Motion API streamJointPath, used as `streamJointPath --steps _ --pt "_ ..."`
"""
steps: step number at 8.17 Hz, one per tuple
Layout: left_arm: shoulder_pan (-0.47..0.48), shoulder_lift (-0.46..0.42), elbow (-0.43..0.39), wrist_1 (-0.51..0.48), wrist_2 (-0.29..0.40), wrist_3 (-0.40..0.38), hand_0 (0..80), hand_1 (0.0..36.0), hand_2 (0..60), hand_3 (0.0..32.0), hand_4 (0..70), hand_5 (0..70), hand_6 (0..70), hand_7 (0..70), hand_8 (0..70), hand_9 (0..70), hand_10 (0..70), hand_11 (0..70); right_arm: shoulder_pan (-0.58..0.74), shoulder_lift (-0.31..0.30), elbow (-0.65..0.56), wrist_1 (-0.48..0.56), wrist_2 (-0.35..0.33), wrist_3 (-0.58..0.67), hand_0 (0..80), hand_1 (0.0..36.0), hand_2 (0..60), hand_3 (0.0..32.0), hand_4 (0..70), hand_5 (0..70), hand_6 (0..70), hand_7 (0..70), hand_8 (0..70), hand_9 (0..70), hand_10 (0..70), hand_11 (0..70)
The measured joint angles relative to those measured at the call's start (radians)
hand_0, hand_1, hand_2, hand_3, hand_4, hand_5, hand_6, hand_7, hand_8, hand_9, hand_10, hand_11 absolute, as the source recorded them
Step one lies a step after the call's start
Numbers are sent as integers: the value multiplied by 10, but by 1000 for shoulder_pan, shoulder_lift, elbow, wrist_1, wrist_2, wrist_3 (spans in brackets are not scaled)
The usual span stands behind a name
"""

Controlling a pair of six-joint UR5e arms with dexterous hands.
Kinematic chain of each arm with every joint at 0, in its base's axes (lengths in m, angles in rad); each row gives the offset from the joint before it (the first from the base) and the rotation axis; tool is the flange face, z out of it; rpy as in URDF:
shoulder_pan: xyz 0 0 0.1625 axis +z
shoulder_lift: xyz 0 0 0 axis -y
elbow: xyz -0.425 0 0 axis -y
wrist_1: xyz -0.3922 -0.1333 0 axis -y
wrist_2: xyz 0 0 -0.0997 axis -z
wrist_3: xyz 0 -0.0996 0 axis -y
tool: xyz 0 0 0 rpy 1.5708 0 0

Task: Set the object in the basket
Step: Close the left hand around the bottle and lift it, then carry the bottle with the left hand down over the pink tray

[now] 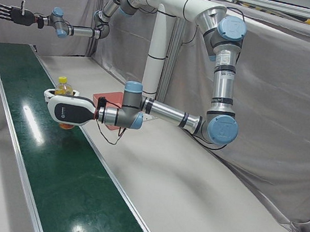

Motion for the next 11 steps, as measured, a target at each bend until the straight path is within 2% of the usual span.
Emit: streamJointPath --steps 2,3,4,6,7,8,9,10,11 --pt "97 -2 -187 120 17 24 800 360 600 0 700 700 700 700 700 700 598 700 0 0 0 0 0 0 0 0 0 0 0 0 0 0 0 0 0 0" --pt "177 -7 -272 174 21 53 800 360 600 0 700 700 700 700 700 700 584 700 1 0 0 0 0 0 0 0 0 0 0 0 0 0 0 0 0 0" --pt "274 -15 -339 213 23 85 800 360 600 0 700 700 700 700 700 700 584 700 1 0 0 0 0 0 0 0 0 0 0 0 0 0 0 0 0 0" --pt "478 -23 -408 267 25 179 800 360 600 0 700 700 700 700 700 700 560 700 0 0 -1 0 0 0 0 0 0 0 0 0 0 0 0 0 0 0" --pt "567 -24 -416 287 22 233 755 360 600 0 700 700 700 700 700 700 539 700 0 0 -2 0 0 0 0 0 0 0 0 0 0 0 0 0 0 0" --pt "631 -26 -415 306 18 274 639 360 600 0 700 700 700 700 700 700 490 700 -1 0 -3 0 0 0 0 0 0 0 0 0 0 0 0 0 0 0" --pt "676 -27 -411 332 14 305 559 360 600 0 700 700 700 700 700 700 429 615 -1 0 -3 0 0 0 0 0 0 0 0 0 0 0 0 0 0 0" --pt "706 -27 -407 373 13 338 486 360 600 0 530 700 364 462 510 662 314 463 -1 0 -4 0 0 0 0 0 0 0 0 0 0 0 0 0 0 0" --pt "721 -25 -405 418 12 367 459 360 600 0 286 659 171 312 320 432 235 362 0 0 -4 0 -1 0 0 0 0 0 0 0 0 0 0 0 0 0"
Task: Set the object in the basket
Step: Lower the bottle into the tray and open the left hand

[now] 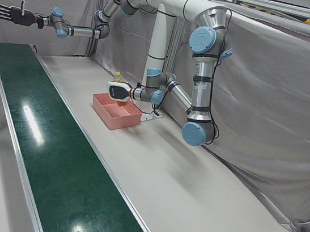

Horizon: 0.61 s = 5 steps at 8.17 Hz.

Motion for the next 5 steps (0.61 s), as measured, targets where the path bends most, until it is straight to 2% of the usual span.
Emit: streamJointPath --steps 1,2,4,5 --pt "6 2 1 39 0 17 465 360 600 0 155 584 85 178 214 291 210 330 0 0 0 0 0 0 0 0 0 0 0 0 0 0 0 0 0 0" --pt "11 4 1 60 1 25 466 359 600 0 111 500 32 68 184 237 146 236 0 0 0 0 0 0 0 0 0 0 0 0 0 0 0 0 0 0" --pt "47 5 6 64 0 28 459 360 600 10 43 209 0 15 73 80 38 86 0 0 0 0 1 0 0 0 0 0 0 0 0 0 0 0 0 0" --pt "58 5 10 46 0 27 465 360 600 32 14 182 0 7 62 64 23 66 0 0 0 0 1 0 0 0 0 0 0 0 0 0 0 0 0 0"
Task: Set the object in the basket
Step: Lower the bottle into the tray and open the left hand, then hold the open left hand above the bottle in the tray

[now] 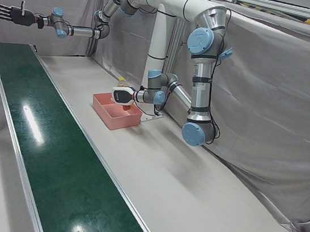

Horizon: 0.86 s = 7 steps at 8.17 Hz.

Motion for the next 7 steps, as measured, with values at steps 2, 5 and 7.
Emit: streamJointPath --steps 2,5,7 --pt "1 -1 4 -48 -1 -8 475 360 600 30 25 183 0 6 43 38 16 56 0 0 0 0 0 0 0 0 0 0 0 0 0 0 0 0 0 0" --pt "-3 -3 7 -72 -2 -12 800 79 0 48 3 136 0 0 22 11 0 12 0 0 0 0 0 0 0 0 0 0 0 0 0 0 0 0 0 0" --pt "-23 -2 2 -72 2 -24 800 92 0 58 1 129 0 0 19 7 0 14 0 0 0 0 0 0 0 0 0 0 0 0 0 0 0 0 0 0"
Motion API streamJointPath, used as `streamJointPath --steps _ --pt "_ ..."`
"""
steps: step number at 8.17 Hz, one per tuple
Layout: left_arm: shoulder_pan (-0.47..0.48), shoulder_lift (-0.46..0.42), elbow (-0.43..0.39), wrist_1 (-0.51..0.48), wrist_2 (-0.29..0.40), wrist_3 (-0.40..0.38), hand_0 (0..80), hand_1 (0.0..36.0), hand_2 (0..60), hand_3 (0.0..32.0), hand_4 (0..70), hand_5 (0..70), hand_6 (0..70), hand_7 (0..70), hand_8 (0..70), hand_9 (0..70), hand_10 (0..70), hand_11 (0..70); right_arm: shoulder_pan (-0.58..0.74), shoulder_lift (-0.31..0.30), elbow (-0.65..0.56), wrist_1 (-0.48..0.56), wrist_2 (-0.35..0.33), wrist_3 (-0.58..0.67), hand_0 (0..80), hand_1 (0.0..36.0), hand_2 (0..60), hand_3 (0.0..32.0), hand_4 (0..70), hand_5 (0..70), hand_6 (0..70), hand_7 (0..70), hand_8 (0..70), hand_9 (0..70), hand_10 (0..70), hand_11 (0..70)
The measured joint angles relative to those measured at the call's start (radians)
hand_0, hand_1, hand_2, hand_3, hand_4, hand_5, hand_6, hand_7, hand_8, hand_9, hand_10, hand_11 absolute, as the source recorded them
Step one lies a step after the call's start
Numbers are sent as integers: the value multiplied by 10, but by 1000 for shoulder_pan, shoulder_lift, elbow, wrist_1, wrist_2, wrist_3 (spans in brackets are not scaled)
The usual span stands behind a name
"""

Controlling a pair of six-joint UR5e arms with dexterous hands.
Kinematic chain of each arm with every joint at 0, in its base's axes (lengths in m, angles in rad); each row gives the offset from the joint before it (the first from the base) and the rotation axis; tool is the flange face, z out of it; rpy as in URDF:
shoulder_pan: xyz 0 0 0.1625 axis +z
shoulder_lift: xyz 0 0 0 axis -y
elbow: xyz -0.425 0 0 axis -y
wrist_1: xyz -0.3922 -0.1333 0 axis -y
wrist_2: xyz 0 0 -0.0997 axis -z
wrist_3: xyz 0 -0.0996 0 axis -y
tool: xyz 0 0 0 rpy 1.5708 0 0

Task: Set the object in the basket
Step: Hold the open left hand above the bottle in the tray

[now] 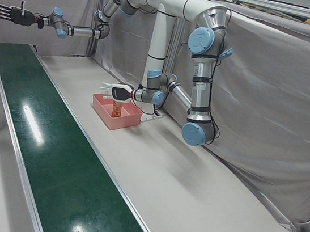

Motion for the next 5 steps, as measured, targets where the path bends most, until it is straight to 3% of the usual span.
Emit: streamJointPath --steps 3,5 --pt "-104 5 -27 4 11 -78 800 82 0 62 0 132 0 0 13 1 0 9 0 0 0 0 0 0 0 0 0 0 0 0 0 0 0 0 0 0" --pt "-271 11 -64 5 69 -155 800 92 0 44 4 142 0 0 20 13 0 17 0 0 0 0 0 0 0 0 0 0 0 0 0 0 0 0 0 0"
